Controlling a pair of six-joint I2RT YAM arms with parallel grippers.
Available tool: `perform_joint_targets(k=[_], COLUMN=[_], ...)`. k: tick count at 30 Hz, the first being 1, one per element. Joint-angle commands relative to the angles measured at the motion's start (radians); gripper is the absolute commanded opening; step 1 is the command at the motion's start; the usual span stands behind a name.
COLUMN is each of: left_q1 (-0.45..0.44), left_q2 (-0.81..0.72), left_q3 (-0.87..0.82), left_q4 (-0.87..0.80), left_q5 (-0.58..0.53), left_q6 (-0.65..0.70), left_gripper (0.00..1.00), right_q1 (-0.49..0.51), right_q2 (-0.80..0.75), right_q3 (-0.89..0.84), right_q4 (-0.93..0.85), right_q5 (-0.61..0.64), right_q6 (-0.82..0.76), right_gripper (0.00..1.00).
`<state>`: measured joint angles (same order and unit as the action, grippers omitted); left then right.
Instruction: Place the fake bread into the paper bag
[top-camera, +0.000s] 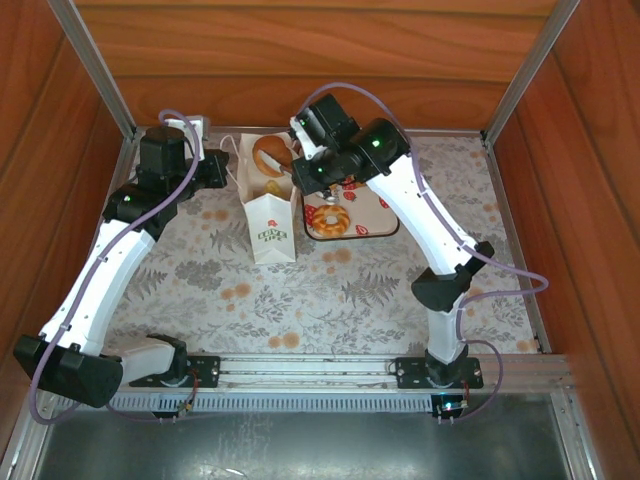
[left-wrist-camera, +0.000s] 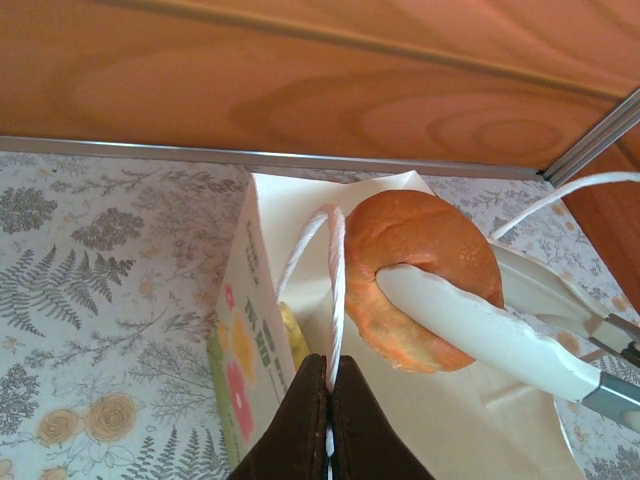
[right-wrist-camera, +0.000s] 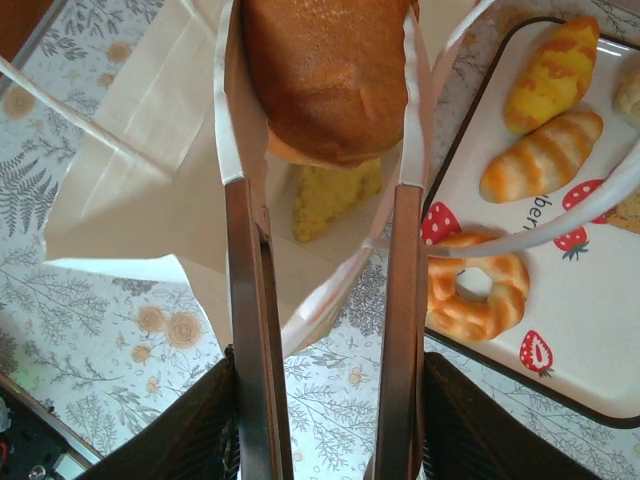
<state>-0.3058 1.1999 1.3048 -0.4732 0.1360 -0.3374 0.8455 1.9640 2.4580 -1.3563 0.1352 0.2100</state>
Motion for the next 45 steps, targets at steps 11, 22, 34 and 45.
perform_joint_targets(k=[11,22,34,45], left_q1=[0.007,0.007,0.007,0.007], left_q2=[-0.022,-0.025,-0.021,-0.023], left_q3=[-0.01,-0.013,-0.015,-0.015], left_q4=[-0.01,-0.008,-0.009,-0.008], left_q5=[0.0,0.004,0.004,0.007], left_q6=[0.007,0.004,0.002,0.0], left_gripper=[0.0,0.0,0.0,0.0], right_q1=[0.018,0.026,0.031,0.032], right_q2=[0.01,-0.044,-0.07,-0.063], right_q3=[-0.005,-0.077,-0.077,-0.077], right_q4=[-0.038,0.051,0.08,0.062], right_q5=[0.037,-0.049,-0.023,0.008], right_q6=[-0.047,-0.073,-0.094,-0.093], right_gripper=[0.51,0.51,0.52,0.64])
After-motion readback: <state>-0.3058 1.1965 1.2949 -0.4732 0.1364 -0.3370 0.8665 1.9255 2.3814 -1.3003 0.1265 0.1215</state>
